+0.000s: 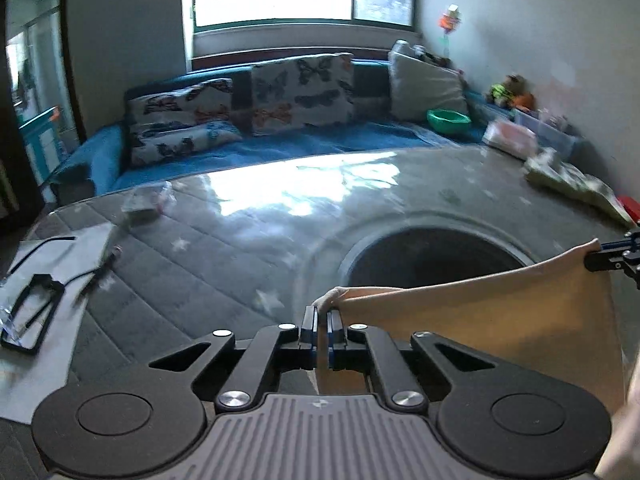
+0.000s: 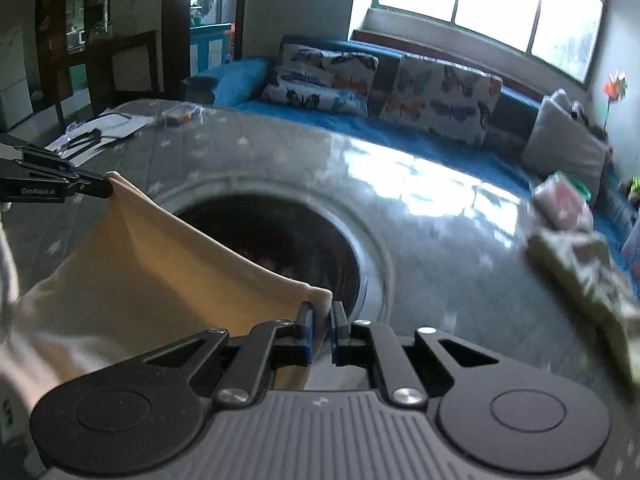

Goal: Fold clothes

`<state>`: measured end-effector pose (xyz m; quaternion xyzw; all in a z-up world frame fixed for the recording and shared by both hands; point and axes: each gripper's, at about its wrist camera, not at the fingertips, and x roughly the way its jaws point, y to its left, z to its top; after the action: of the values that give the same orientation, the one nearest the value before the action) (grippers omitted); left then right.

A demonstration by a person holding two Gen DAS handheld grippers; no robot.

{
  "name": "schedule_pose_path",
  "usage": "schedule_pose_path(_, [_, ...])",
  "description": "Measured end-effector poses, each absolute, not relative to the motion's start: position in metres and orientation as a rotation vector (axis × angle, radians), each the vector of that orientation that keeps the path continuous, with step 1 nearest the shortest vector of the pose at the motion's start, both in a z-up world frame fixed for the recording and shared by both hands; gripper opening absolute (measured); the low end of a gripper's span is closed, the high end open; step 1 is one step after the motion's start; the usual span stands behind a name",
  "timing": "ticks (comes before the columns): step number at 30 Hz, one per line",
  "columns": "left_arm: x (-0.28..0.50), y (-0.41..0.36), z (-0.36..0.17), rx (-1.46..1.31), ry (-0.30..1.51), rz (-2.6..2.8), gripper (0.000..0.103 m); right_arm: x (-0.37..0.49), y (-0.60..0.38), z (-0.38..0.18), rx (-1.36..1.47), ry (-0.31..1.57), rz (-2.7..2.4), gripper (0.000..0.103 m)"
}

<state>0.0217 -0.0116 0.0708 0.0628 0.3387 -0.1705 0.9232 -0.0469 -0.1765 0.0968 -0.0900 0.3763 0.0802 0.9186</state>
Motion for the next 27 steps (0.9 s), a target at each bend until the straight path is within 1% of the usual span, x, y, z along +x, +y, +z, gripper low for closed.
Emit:
schedule_pose_path(5, [0.064, -0.009, 0.063, 0.105, 0.709, -0.262, 0.005, 0.006, -0.173, 0.095, -0.224, 0.734, 0.15, 0.007])
schedule_pose_path(11, [0.099, -0.006, 0.038, 0.088, 0.769, -0.171, 0.005, 0.068, -0.158, 0.068, -0.263, 0.725, 0.123, 0.007])
schedule_pose_path(14, [0.104, -0.005, 0.029, 0.1, 0.8, -0.161, 0.01, 0.087, -0.156, 0.056, -0.247, 0.75, 0.121, 0.012])
schedule_pose_path(16, [0.1, -0.002, 0.03, 0.108, 0.797, -0.163, 0.015, 0.089, -0.156, 0.055, -0.242, 0.759, 0.126, 0.02])
schedule_pose_path(18, [0.09, 0.0, 0.035, 0.12, 0.785, -0.173, 0.022, 0.086, -0.157, 0.057, -0.231, 0.766, 0.142, 0.021])
schedule_pose_path(20, [0.078, 0.001, 0.04, 0.132, 0.777, -0.197, 0.022, 0.074, -0.159, 0.063, -0.218, 0.771, 0.177, 0.023])
schedule_pose_path(25, [0.024, 0.0, 0.052, 0.173, 0.757, -0.306, 0.023, 0.022, -0.148, 0.073, -0.224, 0.807, 0.285, 0.023])
schedule_pose_path(27, [-0.005, -0.001, 0.056, 0.19, 0.751, -0.359, 0.025, -0.009, -0.14, 0.073, -0.249, 0.821, 0.34, 0.023])
